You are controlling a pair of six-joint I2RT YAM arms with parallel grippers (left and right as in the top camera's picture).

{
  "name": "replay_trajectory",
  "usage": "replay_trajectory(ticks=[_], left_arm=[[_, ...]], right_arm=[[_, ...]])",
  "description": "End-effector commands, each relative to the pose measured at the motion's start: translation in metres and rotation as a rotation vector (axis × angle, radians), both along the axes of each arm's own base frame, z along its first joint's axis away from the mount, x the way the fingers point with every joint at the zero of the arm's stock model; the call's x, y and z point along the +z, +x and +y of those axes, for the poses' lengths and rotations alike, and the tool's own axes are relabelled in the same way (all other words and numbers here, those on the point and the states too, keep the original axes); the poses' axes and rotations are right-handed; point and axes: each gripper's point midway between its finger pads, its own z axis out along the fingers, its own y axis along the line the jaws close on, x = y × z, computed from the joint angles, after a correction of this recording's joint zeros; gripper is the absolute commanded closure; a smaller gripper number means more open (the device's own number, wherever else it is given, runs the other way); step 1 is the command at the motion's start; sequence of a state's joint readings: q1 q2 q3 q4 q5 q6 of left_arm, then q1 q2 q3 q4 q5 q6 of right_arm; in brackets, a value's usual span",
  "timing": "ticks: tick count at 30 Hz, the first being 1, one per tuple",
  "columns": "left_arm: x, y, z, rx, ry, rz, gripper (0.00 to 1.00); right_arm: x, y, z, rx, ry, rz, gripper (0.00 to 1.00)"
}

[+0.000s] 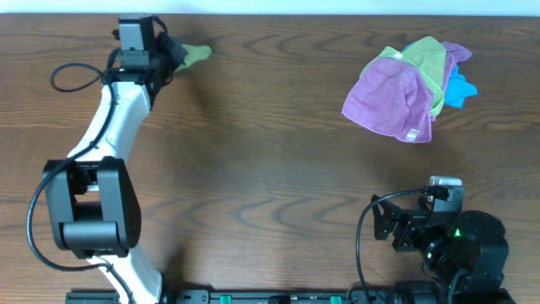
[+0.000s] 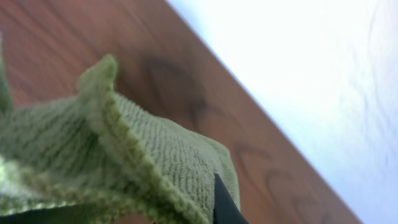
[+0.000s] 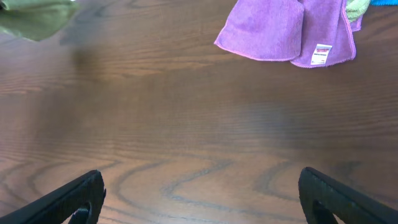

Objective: Fold the cloth
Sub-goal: 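Carry the green cloth with the left gripper to the table's top left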

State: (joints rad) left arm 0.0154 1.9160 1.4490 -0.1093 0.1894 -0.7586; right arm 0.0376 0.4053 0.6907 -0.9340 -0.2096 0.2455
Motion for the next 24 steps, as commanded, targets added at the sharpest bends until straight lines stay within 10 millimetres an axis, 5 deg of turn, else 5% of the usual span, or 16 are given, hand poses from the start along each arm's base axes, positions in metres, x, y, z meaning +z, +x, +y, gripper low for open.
replay_trajectory(ticks=[1, 11, 24], left_arm=[[0.006, 0.012, 0.029, 0.071, 0.052, -0.038, 0.94], [-0.024, 0.030, 0.048, 0.058, 0.106, -0.037, 0.94], [-0.077, -0.002, 0.051, -0.024, 0.215, 0.181, 0.94]], right_arm=[[-0.001, -0.001, 0.000, -0.007, 0.013, 0.004, 0.01], [-0.001, -0.001, 0.000, -0.007, 0.013, 0.004, 0.01], [-0.001, -0.001, 0.000, -0.007, 0.013, 0.004, 0.01]])
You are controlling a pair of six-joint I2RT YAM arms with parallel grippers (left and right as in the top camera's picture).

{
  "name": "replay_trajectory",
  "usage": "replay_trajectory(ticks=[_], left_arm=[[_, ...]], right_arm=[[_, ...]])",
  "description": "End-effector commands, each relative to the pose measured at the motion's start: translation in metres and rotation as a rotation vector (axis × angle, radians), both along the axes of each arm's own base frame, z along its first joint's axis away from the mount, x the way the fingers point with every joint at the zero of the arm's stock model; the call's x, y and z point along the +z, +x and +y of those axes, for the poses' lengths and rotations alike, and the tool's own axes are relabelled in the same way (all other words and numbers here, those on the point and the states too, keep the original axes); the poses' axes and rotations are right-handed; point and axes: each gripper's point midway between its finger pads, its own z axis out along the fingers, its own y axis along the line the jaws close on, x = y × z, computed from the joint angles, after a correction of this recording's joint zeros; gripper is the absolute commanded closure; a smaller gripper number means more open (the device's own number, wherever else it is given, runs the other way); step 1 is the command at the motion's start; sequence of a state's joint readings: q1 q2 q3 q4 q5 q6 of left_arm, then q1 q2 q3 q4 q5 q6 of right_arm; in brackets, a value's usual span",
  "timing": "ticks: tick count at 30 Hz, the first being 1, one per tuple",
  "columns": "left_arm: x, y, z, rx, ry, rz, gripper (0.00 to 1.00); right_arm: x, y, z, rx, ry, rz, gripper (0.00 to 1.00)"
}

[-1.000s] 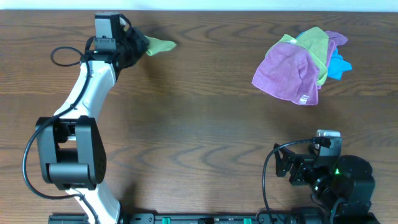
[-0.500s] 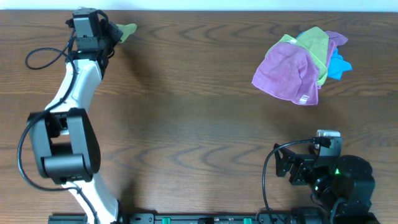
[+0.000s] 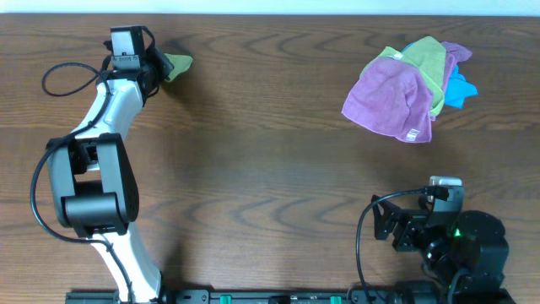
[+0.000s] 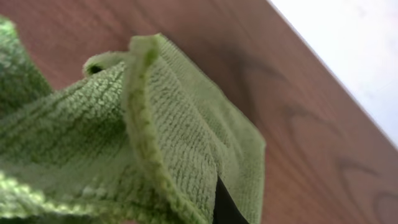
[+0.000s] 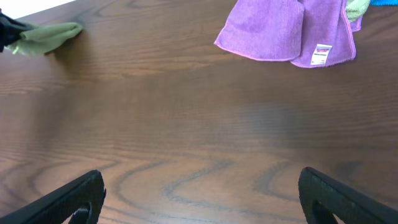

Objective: Fold the cloth
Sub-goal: 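Carry the green cloth with the left gripper to the table's top left, then lower the green cloth and open the left gripper to release it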

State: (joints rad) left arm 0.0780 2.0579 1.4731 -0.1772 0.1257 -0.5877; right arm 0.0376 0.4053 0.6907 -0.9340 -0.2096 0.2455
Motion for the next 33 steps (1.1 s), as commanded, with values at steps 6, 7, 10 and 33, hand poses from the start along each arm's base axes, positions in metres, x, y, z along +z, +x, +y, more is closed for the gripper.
replay_trajectory(ticks=[6, 7, 10, 33], left_arm=[[-0.010, -0.009, 0.005, -0.023, 0.048, 0.073, 0.92], [-0.012, -0.012, 0.005, -0.023, 0.047, 0.085, 0.89], [-0.016, -0.018, 0.004, -0.025, 0.044, 0.115, 0.79], [0.069, -0.036, 0.002, -0.035, 0.061, 0.015, 0.12]], right_arm=[[-0.001, -0.001, 0.000, -0.007, 0.014, 0.005, 0.01], [-0.001, -0.001, 0.000, -0.007, 0.013, 0.004, 0.01], [-0.001, -0.001, 0.000, -0.008, 0.013, 0.004, 0.01], [-0.001, -0.001, 0.000, -0.008, 0.014, 0.005, 0.01]])
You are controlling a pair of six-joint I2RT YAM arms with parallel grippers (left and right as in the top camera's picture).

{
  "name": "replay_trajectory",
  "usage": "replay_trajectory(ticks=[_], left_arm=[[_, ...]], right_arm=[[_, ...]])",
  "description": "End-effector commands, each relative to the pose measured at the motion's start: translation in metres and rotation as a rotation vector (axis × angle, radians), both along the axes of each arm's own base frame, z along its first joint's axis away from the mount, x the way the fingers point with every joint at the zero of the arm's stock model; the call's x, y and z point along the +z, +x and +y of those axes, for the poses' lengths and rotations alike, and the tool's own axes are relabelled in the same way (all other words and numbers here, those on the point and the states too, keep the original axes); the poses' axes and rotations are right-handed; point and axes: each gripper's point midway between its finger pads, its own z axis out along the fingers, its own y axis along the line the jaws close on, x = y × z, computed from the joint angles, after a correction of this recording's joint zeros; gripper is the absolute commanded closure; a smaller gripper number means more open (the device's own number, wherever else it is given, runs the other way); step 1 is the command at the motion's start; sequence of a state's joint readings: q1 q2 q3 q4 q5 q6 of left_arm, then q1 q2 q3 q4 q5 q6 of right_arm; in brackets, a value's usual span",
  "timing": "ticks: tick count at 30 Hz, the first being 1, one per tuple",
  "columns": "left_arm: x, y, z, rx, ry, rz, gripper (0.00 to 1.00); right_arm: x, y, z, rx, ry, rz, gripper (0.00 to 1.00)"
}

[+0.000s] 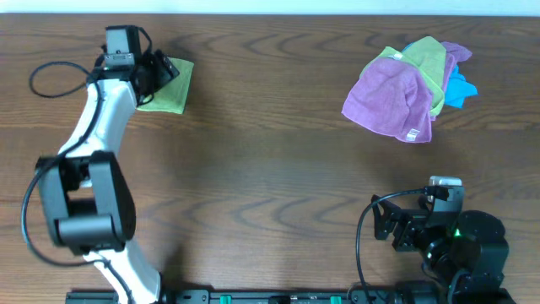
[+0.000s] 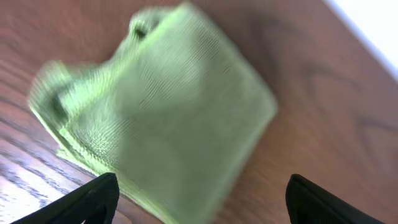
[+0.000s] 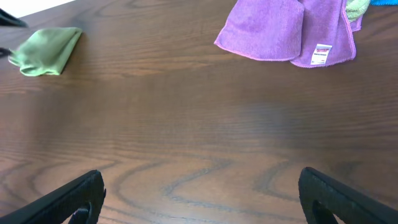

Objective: Fold the cloth
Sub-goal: 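Lower the green cloth and open the left gripper to release it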

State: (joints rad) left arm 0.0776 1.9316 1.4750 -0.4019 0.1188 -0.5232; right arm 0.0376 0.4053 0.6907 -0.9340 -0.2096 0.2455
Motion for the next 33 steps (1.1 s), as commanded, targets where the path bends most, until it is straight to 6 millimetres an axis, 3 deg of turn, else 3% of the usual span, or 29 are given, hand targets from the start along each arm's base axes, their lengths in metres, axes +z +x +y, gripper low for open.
replay_trajectory(ticks=[1, 4, 7, 12, 14, 16, 19, 20, 26, 33], left_arm=[[0.044, 0.005, 0.004, 0.009, 0.023, -0.094, 0.12], [0.054, 0.008, 0.005, 0.009, 0.024, -0.128, 0.12], [0.051, 0.014, 0.004, 0.008, 0.024, -0.141, 0.20], [0.044, 0.015, -0.007, -0.027, -0.009, -0.128, 0.55], [0.046, 0.014, -0.015, -0.057, -0.045, -0.131, 0.62], [0.046, 0.013, -0.023, -0.085, -0.079, -0.130, 0.56], [0.044, 0.007, -0.027, -0.098, -0.100, -0.104, 0.08], [0.042, 0.003, -0.027, -0.097, -0.102, -0.086, 0.05], [0.031, -0.024, -0.029, -0.115, -0.098, 0.027, 0.05], [0.030, -0.062, -0.025, -0.313, 0.052, 0.136, 0.05]], right_arm=[[-0.001, -0.001, 0.000, -0.007, 0.013, 0.004, 0.01], [-0.001, -0.001, 0.000, -0.007, 0.013, 0.004, 0.01], [-0.001, -0.001, 0.000, -0.007, 0.013, 0.004, 0.01], [-0.001, -0.001, 0.000, -0.007, 0.013, 0.004, 0.01], [-0.001, -0.001, 0.000, -0.008, 0.014, 0.005, 0.01], [-0.001, -0.001, 0.000, -0.008, 0.014, 0.005, 0.01], [-0.001, -0.001, 0.000, -0.008, 0.014, 0.005, 0.01], [-0.001, -0.001, 0.000, -0.008, 0.014, 0.005, 0.01], [-0.001, -0.001, 0.000, -0.007, 0.013, 0.004, 0.01], [-0.001, -0.001, 0.000, -0.008, 0.013, 0.004, 0.01]])
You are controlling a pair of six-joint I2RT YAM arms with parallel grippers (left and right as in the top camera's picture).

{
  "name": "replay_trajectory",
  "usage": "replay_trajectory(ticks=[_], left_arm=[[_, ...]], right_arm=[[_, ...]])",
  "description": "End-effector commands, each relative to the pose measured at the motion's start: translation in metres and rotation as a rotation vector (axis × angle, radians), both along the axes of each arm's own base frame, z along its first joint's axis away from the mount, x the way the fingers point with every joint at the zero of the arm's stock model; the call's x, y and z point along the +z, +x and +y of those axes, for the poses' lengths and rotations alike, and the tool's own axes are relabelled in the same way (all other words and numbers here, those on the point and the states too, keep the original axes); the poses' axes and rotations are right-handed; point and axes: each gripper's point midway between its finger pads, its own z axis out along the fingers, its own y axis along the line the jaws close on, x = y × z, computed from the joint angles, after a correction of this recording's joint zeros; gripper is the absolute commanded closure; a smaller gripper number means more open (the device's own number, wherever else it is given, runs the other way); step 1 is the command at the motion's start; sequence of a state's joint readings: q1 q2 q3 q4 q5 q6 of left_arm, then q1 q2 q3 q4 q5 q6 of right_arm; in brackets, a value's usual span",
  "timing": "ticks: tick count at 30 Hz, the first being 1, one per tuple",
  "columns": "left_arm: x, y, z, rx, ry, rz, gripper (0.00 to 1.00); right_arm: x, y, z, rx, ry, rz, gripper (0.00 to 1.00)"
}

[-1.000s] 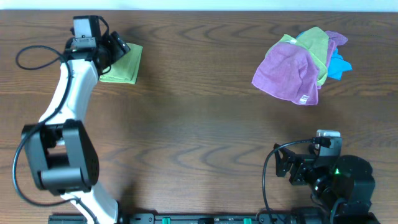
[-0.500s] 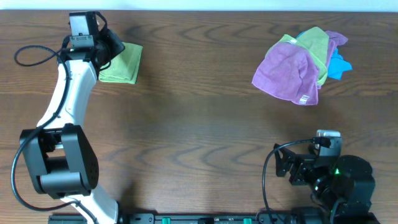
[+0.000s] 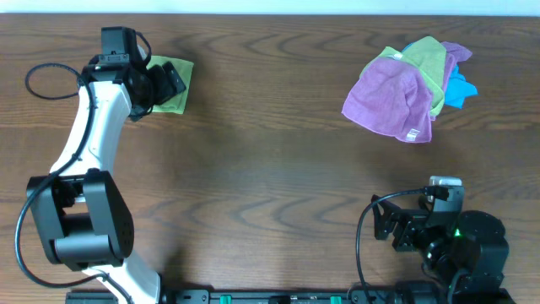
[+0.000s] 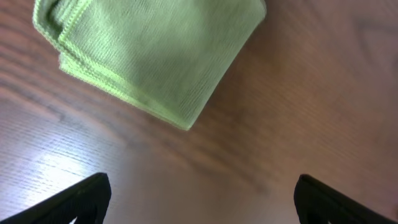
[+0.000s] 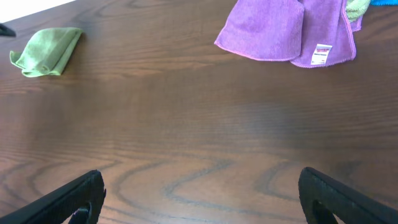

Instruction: Fold the cloth

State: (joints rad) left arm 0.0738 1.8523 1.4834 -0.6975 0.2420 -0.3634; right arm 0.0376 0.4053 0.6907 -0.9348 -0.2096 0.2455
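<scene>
A green cloth [image 3: 173, 86] lies folded into a small rectangle at the table's far left; it shows too in the left wrist view as the folded green cloth [image 4: 149, 53] and small in the right wrist view [image 5: 45, 51]. My left gripper [image 4: 200, 199] hangs open just above and beside it, nothing between its fingers. My right gripper [image 5: 202, 196] is open at the near right, far from it.
A heap of cloths lies at the far right, a purple cloth [image 3: 390, 99] on top, with green [image 3: 422, 57] and blue [image 3: 460, 89] ones under it. The table's far edge [image 3: 270, 13] runs close behind the folded cloth.
My left gripper has drawn back from the green cloth, which now lies flat and sharp in its view. The cloth itself has not shifted. The right arm is unchanged.
My left gripper first held the bunched green cloth at the far left, close to the back edge. Then it held it a little further left. Later the cloth lay folded on the table with the jaws open over it, and now the gripper stands clear.
</scene>
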Motion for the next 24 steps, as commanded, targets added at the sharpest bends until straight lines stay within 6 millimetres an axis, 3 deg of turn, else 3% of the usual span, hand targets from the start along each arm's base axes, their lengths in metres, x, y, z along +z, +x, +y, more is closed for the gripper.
replay_trajectory(ticks=[1, 9, 14, 17, 20, 24], left_arm=[[0.025, -0.006, 0.002, -0.124, 0.079, -0.050, 0.05], [0.044, -0.029, -0.005, -0.240, 0.084, -0.051, 0.05], [0.082, -0.058, -0.004, -0.286, 0.129, -0.092, 0.05], [0.095, -0.074, -0.004, -0.309, 0.154, -0.123, 0.04], [0.096, -0.098, 0.000, -0.297, 0.161, -0.137, 0.05], [0.080, -0.130, 0.001, -0.280, 0.170, -0.169, 0.05]], right_arm=[[-0.001, -0.001, 0.000, -0.008, 0.014, 0.004, 0.01], [-0.001, -0.001, 0.000, -0.008, 0.013, 0.004, 0.01], [-0.001, -0.001, 0.000, -0.008, 0.014, 0.004, 0.01], [-0.001, -0.001, 0.000, -0.008, 0.014, 0.004, 0.01], [-0.001, -0.001, 0.000, -0.008, 0.014, 0.004, 0.01], [-0.001, -0.001, 0.000, -0.008, 0.014, 0.004, 0.01]])
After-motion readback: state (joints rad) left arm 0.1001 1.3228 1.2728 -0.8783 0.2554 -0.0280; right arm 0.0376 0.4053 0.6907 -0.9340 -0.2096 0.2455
